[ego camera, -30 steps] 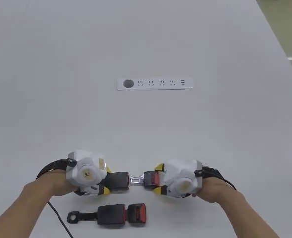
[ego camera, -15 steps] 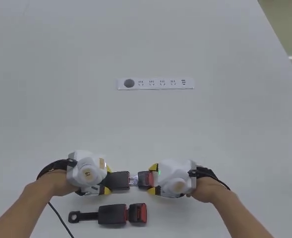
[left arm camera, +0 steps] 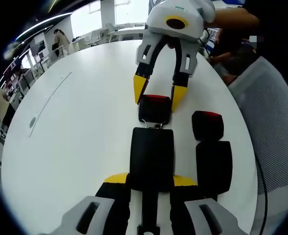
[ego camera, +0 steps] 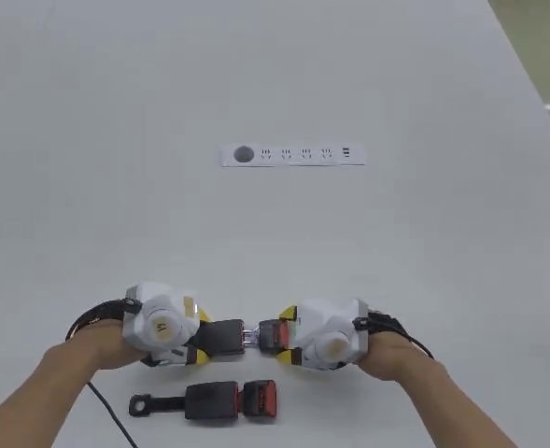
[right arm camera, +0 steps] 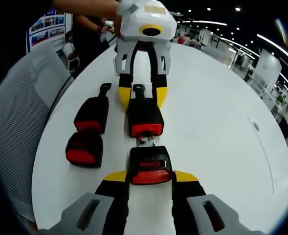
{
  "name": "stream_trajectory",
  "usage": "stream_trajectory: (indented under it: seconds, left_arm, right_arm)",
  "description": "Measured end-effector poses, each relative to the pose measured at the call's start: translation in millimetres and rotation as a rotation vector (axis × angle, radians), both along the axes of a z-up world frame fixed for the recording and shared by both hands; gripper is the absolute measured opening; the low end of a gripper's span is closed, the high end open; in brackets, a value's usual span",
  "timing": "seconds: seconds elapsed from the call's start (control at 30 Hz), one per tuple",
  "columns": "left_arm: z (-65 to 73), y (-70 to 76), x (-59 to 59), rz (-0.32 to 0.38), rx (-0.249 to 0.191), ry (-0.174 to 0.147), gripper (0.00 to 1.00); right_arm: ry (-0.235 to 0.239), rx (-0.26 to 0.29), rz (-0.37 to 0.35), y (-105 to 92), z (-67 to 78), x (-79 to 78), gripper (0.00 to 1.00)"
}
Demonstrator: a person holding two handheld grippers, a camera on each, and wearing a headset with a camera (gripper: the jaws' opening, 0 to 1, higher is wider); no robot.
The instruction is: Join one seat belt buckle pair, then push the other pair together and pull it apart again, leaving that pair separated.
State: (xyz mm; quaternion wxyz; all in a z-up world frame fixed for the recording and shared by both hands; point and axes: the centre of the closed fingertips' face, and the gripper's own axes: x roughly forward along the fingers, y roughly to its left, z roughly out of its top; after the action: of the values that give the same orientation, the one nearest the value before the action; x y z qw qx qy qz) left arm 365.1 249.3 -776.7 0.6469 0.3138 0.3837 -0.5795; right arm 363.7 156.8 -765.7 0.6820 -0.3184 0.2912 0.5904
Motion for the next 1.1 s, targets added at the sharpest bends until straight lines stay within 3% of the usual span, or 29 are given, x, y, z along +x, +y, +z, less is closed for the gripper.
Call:
stream_trajectory:
  seconds: [0.27,0.43,1.1]
  left_arm:
    - [-0.7,0.1,0.0,-0.012,0.010,0.000,0.31]
    - [-0.4,-1.0,-0.4,-0.010,0.011,0.000,0.31]
    - [0.6,-3.3,-2.2,-0.048,0.019,-0.010,0.30]
  right_arm:
    - [0.007,0.001,-0.006,3.6,-8.1,1.8,0.29]
    - [0.014,0.015,-0.036,18.5,-16.1,4.4,0.29]
    - [0.034,-0.003,-0.100,17.2,-14.7,3.7,0.29]
